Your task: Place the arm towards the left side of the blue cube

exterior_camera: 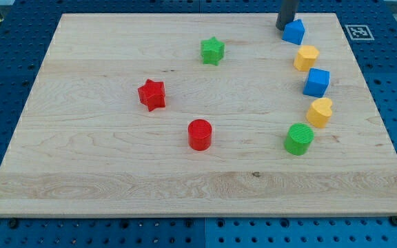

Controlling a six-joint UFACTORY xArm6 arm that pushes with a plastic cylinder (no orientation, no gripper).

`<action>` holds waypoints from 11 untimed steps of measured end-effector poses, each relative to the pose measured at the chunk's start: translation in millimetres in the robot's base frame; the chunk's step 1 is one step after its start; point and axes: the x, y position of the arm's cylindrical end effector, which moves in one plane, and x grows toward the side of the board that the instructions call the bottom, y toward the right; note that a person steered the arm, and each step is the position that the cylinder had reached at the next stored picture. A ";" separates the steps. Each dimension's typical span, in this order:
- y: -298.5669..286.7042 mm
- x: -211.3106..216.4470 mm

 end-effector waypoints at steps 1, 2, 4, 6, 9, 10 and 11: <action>21.1 0.0; 27.7 -0.4; -27.8 -27.3; -85.0 -4.9; -88.8 120.3; -89.2 120.3; -89.2 120.7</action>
